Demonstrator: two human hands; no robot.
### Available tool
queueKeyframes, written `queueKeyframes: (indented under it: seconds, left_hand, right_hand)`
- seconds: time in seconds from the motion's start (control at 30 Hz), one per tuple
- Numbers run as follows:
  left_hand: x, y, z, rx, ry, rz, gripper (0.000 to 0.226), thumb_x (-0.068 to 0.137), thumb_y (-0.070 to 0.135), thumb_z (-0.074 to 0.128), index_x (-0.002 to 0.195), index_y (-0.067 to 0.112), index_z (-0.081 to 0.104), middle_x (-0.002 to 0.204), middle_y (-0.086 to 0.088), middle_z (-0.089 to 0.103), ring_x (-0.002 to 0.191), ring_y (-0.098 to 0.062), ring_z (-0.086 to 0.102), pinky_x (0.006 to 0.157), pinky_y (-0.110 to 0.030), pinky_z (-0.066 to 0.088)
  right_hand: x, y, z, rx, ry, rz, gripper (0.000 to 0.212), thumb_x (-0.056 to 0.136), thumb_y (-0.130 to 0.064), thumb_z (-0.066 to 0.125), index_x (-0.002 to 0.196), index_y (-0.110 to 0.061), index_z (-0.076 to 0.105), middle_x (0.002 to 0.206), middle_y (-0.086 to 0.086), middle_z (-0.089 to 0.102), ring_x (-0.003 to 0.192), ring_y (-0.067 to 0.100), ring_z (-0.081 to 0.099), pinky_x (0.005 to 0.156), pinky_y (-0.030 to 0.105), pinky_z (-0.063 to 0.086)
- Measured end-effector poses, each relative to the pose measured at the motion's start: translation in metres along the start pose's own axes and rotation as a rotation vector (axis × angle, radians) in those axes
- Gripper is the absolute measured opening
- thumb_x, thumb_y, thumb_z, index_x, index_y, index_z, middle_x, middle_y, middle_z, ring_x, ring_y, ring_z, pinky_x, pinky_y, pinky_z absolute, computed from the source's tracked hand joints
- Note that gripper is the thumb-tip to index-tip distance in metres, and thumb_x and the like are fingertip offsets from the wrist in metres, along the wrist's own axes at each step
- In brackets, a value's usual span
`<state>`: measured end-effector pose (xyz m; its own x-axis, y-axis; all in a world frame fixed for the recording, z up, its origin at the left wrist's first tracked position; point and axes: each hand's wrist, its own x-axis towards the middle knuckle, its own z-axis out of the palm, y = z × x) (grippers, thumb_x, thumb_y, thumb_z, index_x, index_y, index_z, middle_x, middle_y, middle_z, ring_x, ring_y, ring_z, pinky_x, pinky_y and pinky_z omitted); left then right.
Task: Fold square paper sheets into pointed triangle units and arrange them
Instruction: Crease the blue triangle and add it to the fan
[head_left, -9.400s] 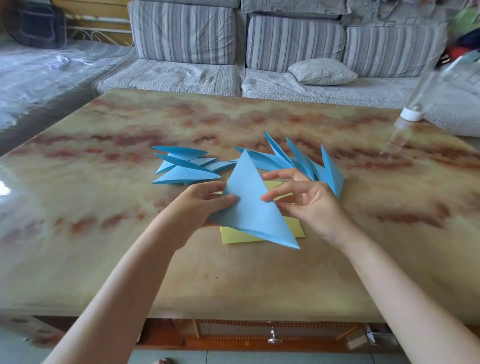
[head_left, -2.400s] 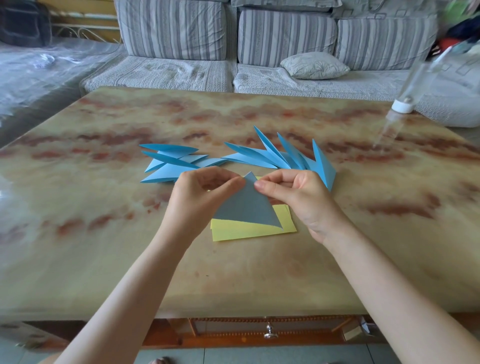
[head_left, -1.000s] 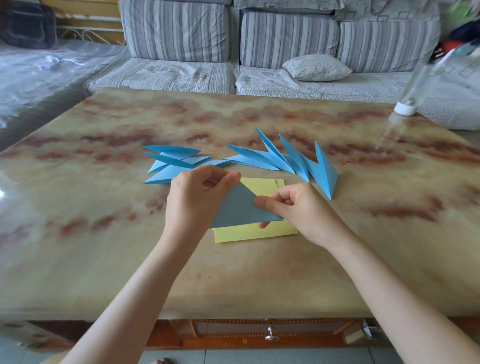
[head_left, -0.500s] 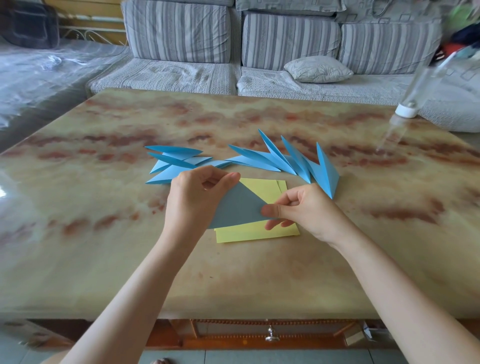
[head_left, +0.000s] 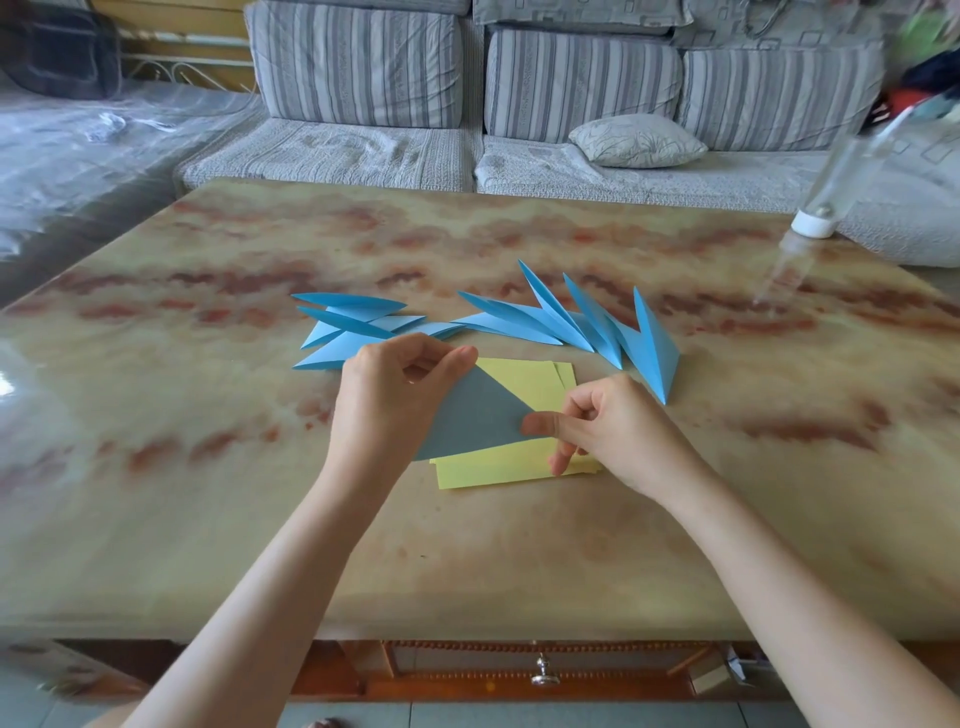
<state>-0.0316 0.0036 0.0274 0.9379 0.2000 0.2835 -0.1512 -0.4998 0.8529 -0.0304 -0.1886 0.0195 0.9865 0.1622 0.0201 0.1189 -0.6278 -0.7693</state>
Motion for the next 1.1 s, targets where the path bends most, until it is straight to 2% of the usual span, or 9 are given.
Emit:
queueKeyframes:
  seconds: [0.1, 0.17, 0.2, 0.27, 0.37, 0.57, 0.87, 0.97, 1.1]
  left_hand:
    - [0.002, -0.001, -0.003, -0.025, -0.016, -0.011, 0.014, 0.084, 0.034, 0.068, 0.071, 0.032, 0.065, 0.071, 0.016, 0.064, 0.061, 0.01, 0.053, 0.054, -0.004, 0.036]
    - [0.001, 0.0, -0.005, -0.043, -0.048, -0.006, 0.014, 0.084, 0.031, 0.07, 0.07, 0.029, 0.067, 0.069, 0.015, 0.064, 0.06, 0.01, 0.052, 0.054, -0.003, 0.035]
    - [-0.001, 0.001, -0.004, -0.044, -0.072, 0.002, 0.014, 0.083, 0.03, 0.07, 0.07, 0.028, 0.067, 0.068, 0.014, 0.064, 0.059, 0.009, 0.052, 0.055, -0.004, 0.036]
    - [-0.005, 0.005, -0.001, -0.03, -0.116, 0.032, 0.016, 0.082, 0.028, 0.071, 0.067, 0.028, 0.066, 0.065, 0.014, 0.063, 0.059, 0.008, 0.052, 0.057, -0.004, 0.036]
    - [-0.009, 0.008, 0.003, -0.03, -0.139, 0.075, 0.021, 0.081, 0.026, 0.072, 0.063, 0.032, 0.063, 0.063, 0.015, 0.062, 0.06, 0.006, 0.053, 0.06, -0.005, 0.038]
    - [-0.008, 0.006, 0.004, 0.012, -0.118, 0.057, 0.02, 0.08, 0.033, 0.072, 0.062, 0.035, 0.063, 0.06, 0.016, 0.061, 0.058, 0.006, 0.053, 0.056, -0.006, 0.037]
    - [0.0, 0.0, -0.006, -0.031, -0.016, 0.021, 0.015, 0.083, 0.032, 0.07, 0.068, 0.029, 0.066, 0.067, 0.014, 0.064, 0.06, 0.008, 0.053, 0.056, -0.004, 0.036]
    - [0.003, -0.003, -0.006, -0.024, -0.009, 0.014, 0.013, 0.084, 0.032, 0.069, 0.073, 0.026, 0.069, 0.07, 0.014, 0.065, 0.061, 0.01, 0.053, 0.055, -0.004, 0.036]
    - [0.006, -0.004, -0.01, -0.018, 0.07, -0.003, 0.014, 0.086, 0.031, 0.067, 0.073, 0.026, 0.067, 0.067, 0.018, 0.061, 0.059, 0.014, 0.052, 0.053, -0.004, 0.035]
  right_hand:
    - [0.002, 0.005, -0.003, -0.088, 0.067, -0.021, 0.071, 0.054, -0.085, 0.056, 0.057, -0.014, 0.06, 0.056, -0.001, 0.065, 0.05, 0.009, 0.048, 0.058, 0.031, 0.041]
    - [0.003, 0.004, -0.003, -0.047, 0.1, -0.048, 0.066, 0.055, -0.089, 0.053, 0.064, -0.024, 0.064, 0.058, -0.006, 0.061, 0.056, 0.008, 0.048, 0.062, 0.031, 0.04]
    - [0.003, 0.001, -0.002, 0.035, 0.094, -0.069, 0.058, 0.06, -0.084, 0.057, 0.068, -0.028, 0.067, 0.062, -0.011, 0.061, 0.061, 0.007, 0.052, 0.065, 0.029, 0.041]
    - [0.003, -0.008, 0.004, 0.214, 0.066, -0.122, 0.031, 0.074, -0.056, 0.069, 0.08, -0.026, 0.071, 0.074, -0.015, 0.068, 0.075, 0.01, 0.061, 0.075, 0.029, 0.045]
    - [0.004, -0.018, 0.01, 0.323, 0.052, -0.151, 0.003, 0.083, -0.021, 0.073, 0.084, -0.019, 0.073, 0.082, -0.006, 0.072, 0.082, 0.015, 0.065, 0.079, 0.03, 0.047]
    - [0.005, -0.014, 0.012, 0.39, -0.02, -0.14, 0.01, 0.087, -0.014, 0.068, 0.088, -0.006, 0.072, 0.082, 0.001, 0.07, 0.075, 0.007, 0.06, 0.065, 0.018, 0.046]
    - [-0.001, -0.011, -0.003, 0.344, -0.131, -0.107, 0.007, 0.088, -0.01, 0.066, 0.081, -0.009, 0.069, 0.07, 0.0, 0.066, 0.052, -0.001, 0.054, 0.055, 0.014, 0.045]
    - [-0.002, -0.007, -0.009, 0.343, -0.168, -0.091, 0.007, 0.088, -0.01, 0.066, 0.083, -0.007, 0.069, 0.066, -0.002, 0.069, 0.052, -0.001, 0.057, 0.055, 0.014, 0.046]
    - [-0.001, -0.002, -0.013, 0.321, -0.193, -0.095, 0.009, 0.086, -0.014, 0.067, 0.082, -0.007, 0.07, 0.071, 0.002, 0.072, 0.064, 0.005, 0.064, 0.057, 0.02, 0.048]
